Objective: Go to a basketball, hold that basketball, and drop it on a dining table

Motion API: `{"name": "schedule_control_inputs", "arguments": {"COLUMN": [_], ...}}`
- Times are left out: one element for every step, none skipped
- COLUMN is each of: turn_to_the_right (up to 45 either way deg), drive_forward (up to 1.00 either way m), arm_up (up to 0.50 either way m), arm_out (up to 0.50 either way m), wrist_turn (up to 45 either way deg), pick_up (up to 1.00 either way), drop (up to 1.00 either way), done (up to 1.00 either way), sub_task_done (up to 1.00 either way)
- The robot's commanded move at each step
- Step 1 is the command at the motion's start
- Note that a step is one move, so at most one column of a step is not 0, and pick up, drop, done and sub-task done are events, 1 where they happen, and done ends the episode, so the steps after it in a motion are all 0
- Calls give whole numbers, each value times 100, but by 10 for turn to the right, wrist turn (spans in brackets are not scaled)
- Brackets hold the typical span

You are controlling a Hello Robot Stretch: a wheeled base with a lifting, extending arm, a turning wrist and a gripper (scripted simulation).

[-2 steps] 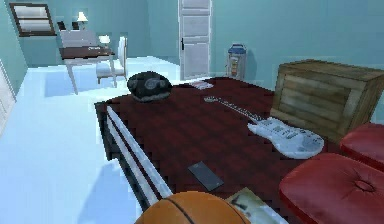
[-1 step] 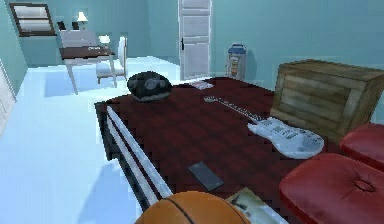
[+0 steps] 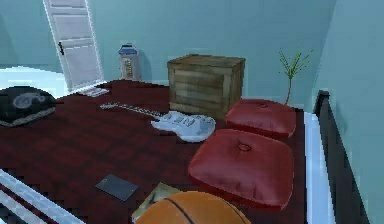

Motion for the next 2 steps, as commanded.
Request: {"name": "schedule_control_inputs", "arguments": {"turn_to_the_right": [120,-450], "drive_forward": [0,0], "arm_up": [0,0], "arm_out": [0,0], "wrist_turn": [0,0], "pick_up": [0,0], "drop": [0,0], "done": [0,0], "sub_task_done": [0,0]}}
